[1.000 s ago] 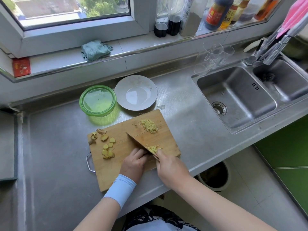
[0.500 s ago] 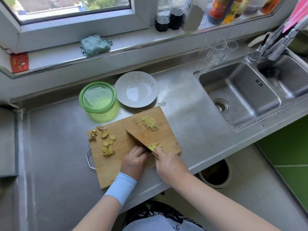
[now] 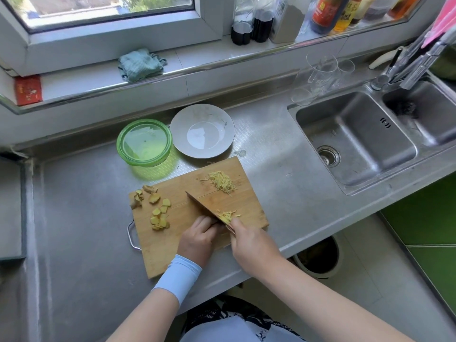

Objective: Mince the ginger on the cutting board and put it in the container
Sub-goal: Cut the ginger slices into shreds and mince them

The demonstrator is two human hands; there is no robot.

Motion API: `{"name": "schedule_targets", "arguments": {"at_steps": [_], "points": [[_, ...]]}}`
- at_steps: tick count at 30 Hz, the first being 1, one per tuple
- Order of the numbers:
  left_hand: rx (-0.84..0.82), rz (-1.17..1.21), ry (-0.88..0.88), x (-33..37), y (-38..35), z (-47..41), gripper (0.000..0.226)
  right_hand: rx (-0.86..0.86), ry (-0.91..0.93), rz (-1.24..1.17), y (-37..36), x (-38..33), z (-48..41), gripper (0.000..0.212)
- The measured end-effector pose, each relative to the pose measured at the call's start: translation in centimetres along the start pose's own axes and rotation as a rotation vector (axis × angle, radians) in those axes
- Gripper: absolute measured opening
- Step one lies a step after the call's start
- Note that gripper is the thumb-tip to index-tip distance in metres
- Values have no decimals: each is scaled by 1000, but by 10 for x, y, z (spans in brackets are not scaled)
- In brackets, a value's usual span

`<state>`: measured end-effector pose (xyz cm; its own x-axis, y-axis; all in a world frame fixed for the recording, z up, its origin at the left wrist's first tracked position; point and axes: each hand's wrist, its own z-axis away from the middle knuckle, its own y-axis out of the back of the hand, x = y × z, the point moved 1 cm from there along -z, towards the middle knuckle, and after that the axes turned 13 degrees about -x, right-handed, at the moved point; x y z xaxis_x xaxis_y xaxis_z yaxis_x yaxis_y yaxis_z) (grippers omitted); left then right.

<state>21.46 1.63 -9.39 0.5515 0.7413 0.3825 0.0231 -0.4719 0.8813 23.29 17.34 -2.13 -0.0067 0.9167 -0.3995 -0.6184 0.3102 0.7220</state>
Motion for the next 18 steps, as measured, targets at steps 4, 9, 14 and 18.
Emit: {"name": "schedule_targets", "arguments": {"at_steps": [4, 9, 14, 18], "points": [[-4, 22, 14, -3, -4, 1, 28, -15, -4, -64, -7, 18, 22, 10], [-8, 27, 3, -1, -4, 2, 34, -6, -27, -66, -11, 16, 18, 11], [-15, 30, 5, -2, -3, 4, 26, -6, 2, -44, -1, 0, -1, 12], [10, 29, 8, -2, -3, 3, 31, -13, -4, -81, -2, 11, 19, 7]]}}
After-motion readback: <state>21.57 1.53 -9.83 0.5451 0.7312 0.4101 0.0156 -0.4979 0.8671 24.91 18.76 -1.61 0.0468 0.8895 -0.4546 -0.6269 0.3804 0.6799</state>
